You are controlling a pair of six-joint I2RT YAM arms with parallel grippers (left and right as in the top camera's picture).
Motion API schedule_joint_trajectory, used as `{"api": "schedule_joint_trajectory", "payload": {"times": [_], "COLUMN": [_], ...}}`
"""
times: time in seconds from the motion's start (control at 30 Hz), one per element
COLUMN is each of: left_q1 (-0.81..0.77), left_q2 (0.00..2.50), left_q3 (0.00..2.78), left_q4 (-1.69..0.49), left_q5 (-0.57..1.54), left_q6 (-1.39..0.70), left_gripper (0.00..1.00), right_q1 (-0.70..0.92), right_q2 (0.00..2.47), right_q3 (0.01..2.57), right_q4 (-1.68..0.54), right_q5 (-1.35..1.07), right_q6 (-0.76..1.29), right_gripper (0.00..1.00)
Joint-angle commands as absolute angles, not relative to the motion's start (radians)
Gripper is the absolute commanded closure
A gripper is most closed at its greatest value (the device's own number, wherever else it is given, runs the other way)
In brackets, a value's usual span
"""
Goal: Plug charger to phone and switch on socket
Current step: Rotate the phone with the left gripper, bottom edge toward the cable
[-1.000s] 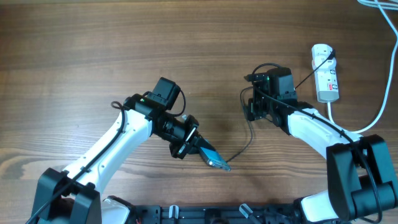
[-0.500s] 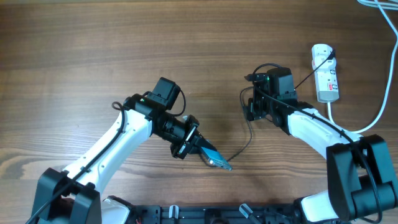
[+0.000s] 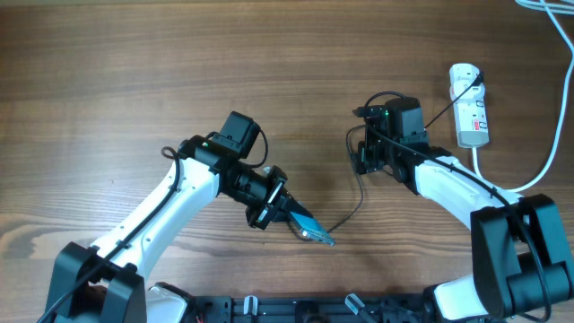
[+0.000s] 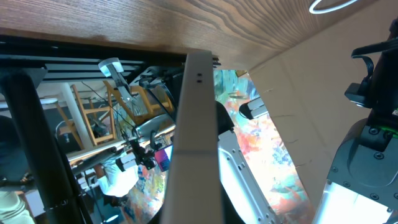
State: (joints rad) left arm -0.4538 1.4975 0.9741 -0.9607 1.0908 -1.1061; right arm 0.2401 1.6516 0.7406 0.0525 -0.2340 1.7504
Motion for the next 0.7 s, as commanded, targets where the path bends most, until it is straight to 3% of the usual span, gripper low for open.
{"api": "schedule_joint_trajectory", "payload": {"times": [0.0,0.33,0.67], "left_q1": [-0.458,-0.428,-0.329], "left_q2": [1.473,1.473,1.473], "left_q3": [0.982,0.982,0.982], "left_q4": [-0.958,-0.951,-0.951], "left_q5": [1.137,1.409,1.485], "left_q6": [-1.158,-1.103,-1.062], "left_gripper": [0.96,0.96,0.96], "right_q1": [0.237,0.237,0.237], "right_q2": [1.657,1.657,1.657], "right_q3": [0.744,0.744,0.744], "right_q4": [0.056,0.056,0.056], "right_q5": [-0.218,-0.218,-0.218], "right_q6": [1.762,1.762,1.762], "right_gripper": [0.0,0.0,0.0]}}
